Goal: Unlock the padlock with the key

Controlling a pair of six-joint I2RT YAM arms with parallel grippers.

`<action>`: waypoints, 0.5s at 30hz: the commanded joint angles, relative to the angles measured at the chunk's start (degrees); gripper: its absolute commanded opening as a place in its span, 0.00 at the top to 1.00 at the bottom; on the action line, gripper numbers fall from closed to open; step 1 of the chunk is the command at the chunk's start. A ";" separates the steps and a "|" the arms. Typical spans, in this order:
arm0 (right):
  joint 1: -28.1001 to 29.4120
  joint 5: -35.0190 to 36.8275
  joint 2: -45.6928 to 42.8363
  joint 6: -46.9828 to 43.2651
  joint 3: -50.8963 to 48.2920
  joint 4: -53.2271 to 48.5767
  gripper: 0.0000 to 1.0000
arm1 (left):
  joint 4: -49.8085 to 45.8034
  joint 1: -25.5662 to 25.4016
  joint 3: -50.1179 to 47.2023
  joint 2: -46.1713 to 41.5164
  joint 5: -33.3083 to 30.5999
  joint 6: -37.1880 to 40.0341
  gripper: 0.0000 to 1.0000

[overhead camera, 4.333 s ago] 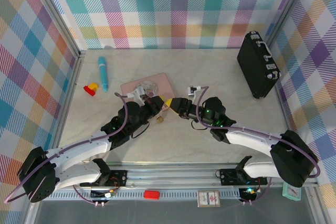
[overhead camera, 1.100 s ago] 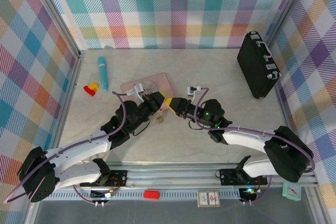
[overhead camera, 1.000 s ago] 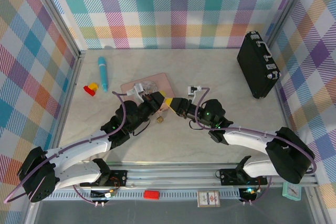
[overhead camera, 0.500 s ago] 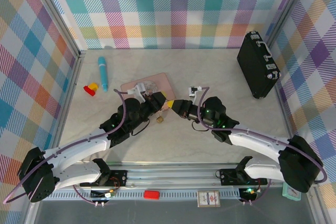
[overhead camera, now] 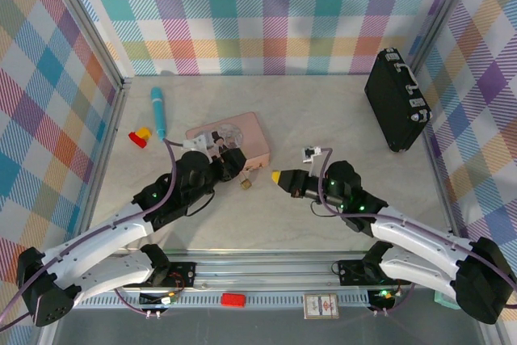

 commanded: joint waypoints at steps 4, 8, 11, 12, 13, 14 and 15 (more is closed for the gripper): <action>-0.28 -0.71 -2.52 -1.29 -5.41 3.49 1.00 | -3.17 -5.73 -5.64 1.01 -2.42 -2.02 0.40; -0.02 1.42 -2.96 2.41 -9.48 5.87 1.00 | -0.27 -11.06 -8.33 4.15 -7.90 -3.81 0.40; 0.16 3.21 -3.71 4.28 -12.04 7.02 1.00 | 4.61 -12.63 -11.15 6.94 -11.13 -4.02 0.39; 0.16 3.28 -3.92 4.30 -12.33 6.90 1.00 | 6.69 -12.64 -12.28 7.75 -11.90 -4.16 0.39; 0.25 3.28 -4.21 4.25 -12.48 6.89 1.00 | 8.77 -12.64 -13.52 8.43 -12.76 -4.68 0.39; 0.29 3.20 -4.43 4.24 -12.59 7.10 1.00 | 11.34 -12.64 -14.75 8.94 -13.82 -4.45 0.38; 0.41 3.12 -4.70 4.26 -12.73 7.16 1.00 | 13.77 -12.64 -15.75 9.41 -14.72 -3.83 0.38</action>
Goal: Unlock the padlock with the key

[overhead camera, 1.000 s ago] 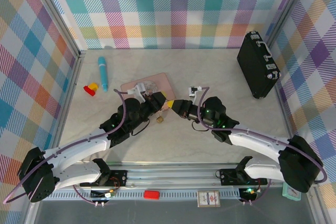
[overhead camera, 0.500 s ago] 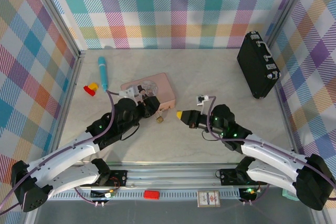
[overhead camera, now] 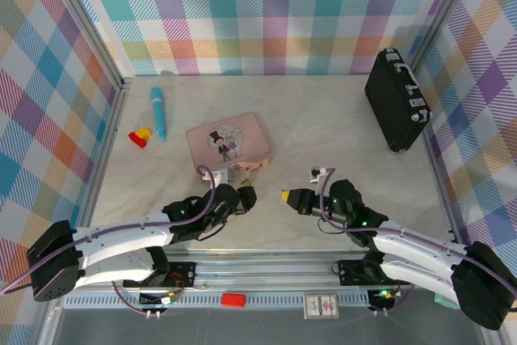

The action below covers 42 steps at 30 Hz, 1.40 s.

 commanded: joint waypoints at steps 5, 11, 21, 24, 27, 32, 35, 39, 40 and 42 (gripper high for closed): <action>0.70 1.47 -3.48 1.08 -1.09 3.29 1.00 | 20.78 1.12 -6.34 6.52 -6.80 2.26 0.36; 0.76 1.50 -6.25 1.09 -2.09 3.06 1.00 | 29.27 4.87 -6.42 15.72 -1.38 2.91 0.34; 0.89 2.55 -12.59 0.97 -3.54 -1.60 1.00 | 34.61 9.54 -5.00 26.32 1.77 1.61 0.34; 0.89 3.01 -13.62 1.17 -4.05 -2.05 1.00 | 38.10 10.85 -4.62 29.49 3.50 1.80 0.35; 0.89 3.06 -13.22 1.44 -4.53 -1.65 1.00 | 38.78 11.68 -2.59 33.27 5.55 3.11 0.39; 0.93 2.79 -12.05 1.80 -4.39 -0.86 1.00 | 38.87 12.80 -1.10 36.26 5.99 2.89 0.44; 0.97 2.96 -11.29 2.06 -4.28 -0.91 1.00 | 39.02 13.64 -0.99 36.68 7.06 1.96 0.50; 1.14 3.38 -9.17 3.36 -4.10 -1.05 1.00 | 38.67 13.77 -1.35 35.69 7.01 1.91 0.60; 1.31 3.62 -8.17 4.03 -4.09 -0.98 1.00 | 38.67 13.82 -1.55 35.39 7.01 1.71 0.63; 1.50 4.17 -5.83 5.83 -3.96 -0.81 1.00 | 39.55 13.82 -2.07 35.02 7.14 1.53 0.70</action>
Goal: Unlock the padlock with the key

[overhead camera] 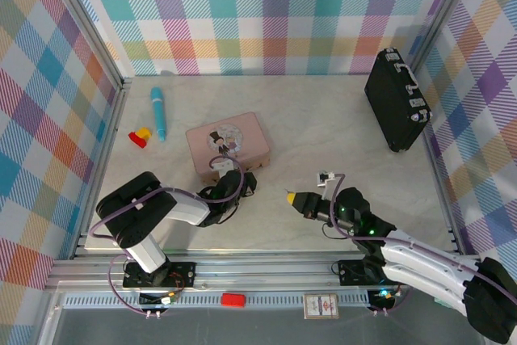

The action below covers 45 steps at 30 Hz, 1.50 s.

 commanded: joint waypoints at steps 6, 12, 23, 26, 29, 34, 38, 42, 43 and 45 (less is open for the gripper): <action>0.80 0.39 12.31 7.62 0.63 5.93 1.00 | -0.90 0.25 -0.99 -1.44 3.12 -0.47 0.82; 0.80 -2.46 23.25 10.36 2.90 13.99 1.00 | -3.92 0.26 -0.96 -4.61 4.47 0.37 0.88; -1.10 -6.05 38.53 15.06 3.70 32.57 1.00 | -14.06 0.20 3.63 -11.06 12.57 -1.42 0.92; -1.48 -6.75 39.82 15.19 4.40 32.99 1.00 | -14.36 0.16 4.89 -11.27 14.26 -2.64 0.93; -1.74 -6.97 40.53 15.78 4.37 34.39 1.00 | -14.76 0.25 6.18 -11.26 15.22 -4.12 0.94; -2.58 -7.52 42.61 17.60 4.03 37.63 1.00 | -12.52 0.22 7.01 -10.91 17.44 -7.45 0.95; -3.43 -8.71 46.62 19.53 3.77 43.26 1.00 | -11.51 0.23 7.72 -10.91 18.57 -9.92 0.95; -4.03 -9.57 51.61 21.60 3.51 50.60 1.00 | -9.83 0.23 7.44 -11.15 18.71 -11.85 0.96; -4.05 -9.57 52.84 22.06 3.51 52.49 1.00 | -9.28 0.29 7.30 -11.17 18.71 -12.41 0.96; -4.11 -9.83 54.82 22.69 3.49 55.81 1.00 | -8.02 0.24 6.82 -11.13 18.70 -13.76 0.96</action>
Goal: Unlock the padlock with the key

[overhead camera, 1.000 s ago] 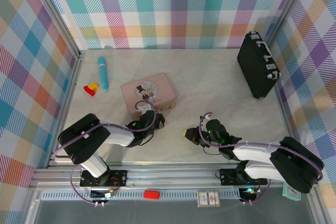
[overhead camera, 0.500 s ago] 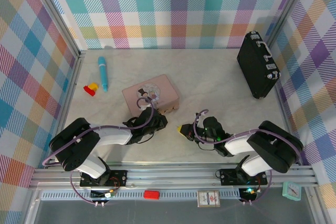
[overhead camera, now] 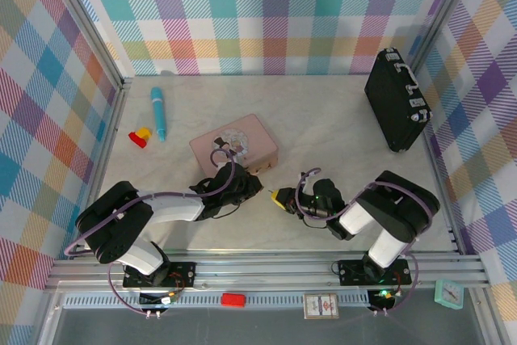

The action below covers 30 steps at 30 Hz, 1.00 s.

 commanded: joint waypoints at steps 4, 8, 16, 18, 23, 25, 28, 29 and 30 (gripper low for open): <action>-0.44 -1.29 3.46 1.72 0.36 10.40 1.00 | 11.99 -0.13 0.48 -1.99 1.06 -5.51 0.98; -0.70 -0.41 1.52 0.81 -0.12 9.54 1.00 | 15.07 -0.06 -1.32 -1.97 -0.15 -8.39 0.99; -1.56 0.39 0.51 1.34 -0.91 10.40 1.00 | 19.10 -0.08 -2.71 -1.44 -0.89 -11.93 1.00; -1.95 -0.34 0.75 1.77 -0.43 10.40 1.00 | 18.99 -0.11 -2.70 -1.53 -0.98 -12.26 1.00; -2.02 -0.14 1.47 2.91 0.00 10.36 1.00 | 19.31 -0.15 -2.30 -1.36 -1.33 -12.90 1.00; -1.94 -0.39 1.16 2.67 0.22 10.40 1.00 | 19.14 -0.19 -1.94 -1.31 -1.33 -12.94 1.00; -1.99 -0.76 1.09 2.94 0.64 10.40 1.00 | 19.24 -0.23 -1.84 -1.36 -1.51 -13.32 1.00; -1.94 -0.83 1.24 3.21 0.73 10.40 1.00 | 19.49 -0.23 -1.92 -1.36 -1.62 -13.55 1.00; -1.94 -0.76 1.31 3.41 0.76 10.40 1.00 | 19.76 -0.39 -1.93 -1.44 -1.68 -13.64 1.00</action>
